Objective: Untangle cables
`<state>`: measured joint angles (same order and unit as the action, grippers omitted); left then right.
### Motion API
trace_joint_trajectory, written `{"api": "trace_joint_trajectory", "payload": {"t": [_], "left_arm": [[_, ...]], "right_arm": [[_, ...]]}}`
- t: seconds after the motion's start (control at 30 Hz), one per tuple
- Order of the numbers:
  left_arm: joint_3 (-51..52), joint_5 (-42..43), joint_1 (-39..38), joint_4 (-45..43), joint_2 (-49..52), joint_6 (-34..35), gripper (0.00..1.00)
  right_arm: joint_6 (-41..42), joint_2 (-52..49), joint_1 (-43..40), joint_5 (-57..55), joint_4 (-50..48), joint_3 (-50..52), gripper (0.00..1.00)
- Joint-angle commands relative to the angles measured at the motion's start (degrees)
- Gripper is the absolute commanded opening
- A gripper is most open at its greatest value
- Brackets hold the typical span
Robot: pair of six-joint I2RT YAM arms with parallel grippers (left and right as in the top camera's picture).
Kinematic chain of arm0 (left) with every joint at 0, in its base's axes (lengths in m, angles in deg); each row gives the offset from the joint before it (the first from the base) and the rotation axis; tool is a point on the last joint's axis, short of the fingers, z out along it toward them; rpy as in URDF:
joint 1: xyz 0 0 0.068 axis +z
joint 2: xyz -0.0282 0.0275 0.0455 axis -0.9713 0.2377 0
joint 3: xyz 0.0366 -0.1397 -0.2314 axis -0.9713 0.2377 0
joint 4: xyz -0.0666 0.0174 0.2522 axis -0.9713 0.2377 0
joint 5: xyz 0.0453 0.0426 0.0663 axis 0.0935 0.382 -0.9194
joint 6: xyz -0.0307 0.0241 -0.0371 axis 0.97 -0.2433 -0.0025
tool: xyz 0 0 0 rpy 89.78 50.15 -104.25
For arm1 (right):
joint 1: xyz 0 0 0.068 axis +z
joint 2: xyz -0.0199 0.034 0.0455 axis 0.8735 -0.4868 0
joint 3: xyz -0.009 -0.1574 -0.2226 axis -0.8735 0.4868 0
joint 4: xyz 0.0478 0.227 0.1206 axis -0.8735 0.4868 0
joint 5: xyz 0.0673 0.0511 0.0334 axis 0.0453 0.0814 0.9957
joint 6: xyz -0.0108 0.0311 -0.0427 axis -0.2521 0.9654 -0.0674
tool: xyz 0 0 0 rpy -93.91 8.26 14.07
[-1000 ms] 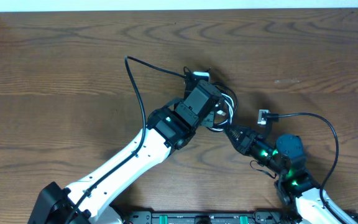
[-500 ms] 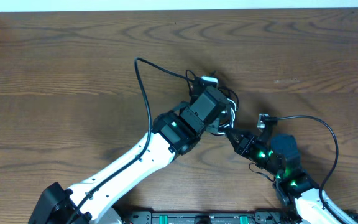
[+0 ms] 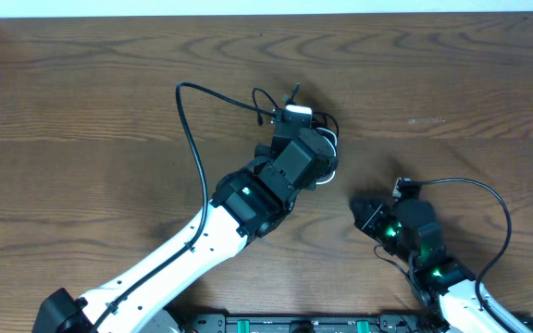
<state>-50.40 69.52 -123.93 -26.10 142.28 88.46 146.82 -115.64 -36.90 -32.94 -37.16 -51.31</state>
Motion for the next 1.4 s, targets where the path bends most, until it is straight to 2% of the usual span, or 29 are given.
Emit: {"api": "trace_joint_trajectory", "payload": {"t": [0.0,0.07,0.17,0.33,0.53,0.83,1.0,1.13,1.2,1.37], "left_arm": [[0.13,-1.97,0.11,0.57,-0.55,-0.33,0.07],[0.13,-1.46,0.13,0.59,-0.55,-0.31,0.08],[0.13,0.79,0.11,0.57,-0.55,0.24,0.07],[0.13,7.43,0.11,0.55,-0.55,0.33,0.08],[0.13,10.93,0.11,0.39,-0.55,2.91,0.07],[0.11,10.93,0.11,-0.09,-0.55,2.91,0.07],[0.11,9.88,0.13,-0.09,-0.57,2.82,0.07],[0.11,5.77,0.13,-0.11,-0.55,2.86,0.07],[0.11,2.58,0.13,-0.52,-0.57,2.86,0.07],[0.11,2.47,0.13,-1.75,-0.57,2.84,0.07]], "right_arm": [[-7.37,0.02,0.02,8.83,-8.22,-0.22,0.23],[-7.85,0.02,0.04,11.23,-12.33,-0.22,0.32],[-6.91,0.02,0.04,11.96,-13.79,-0.22,0.37],[-5.11,0.0,0.15,12.17,-13.88,-0.22,0.37],[-5.05,0.0,0.13,12.15,-13.81,-0.22,0.2],[-4.63,0.0,0.15,12.15,-11.45,-0.22,0.01],[-4.68,0.0,0.13,12.39,-9.22,-0.22,0.01],[-4.68,0.0,0.13,12.41,-6.78,-0.22,0.01],[-4.66,0.0,0.13,12.17,-3.69,-0.22,0.01],[-4.39,0.0,0.02,7.8,2.95,-0.22,0.01]]}}
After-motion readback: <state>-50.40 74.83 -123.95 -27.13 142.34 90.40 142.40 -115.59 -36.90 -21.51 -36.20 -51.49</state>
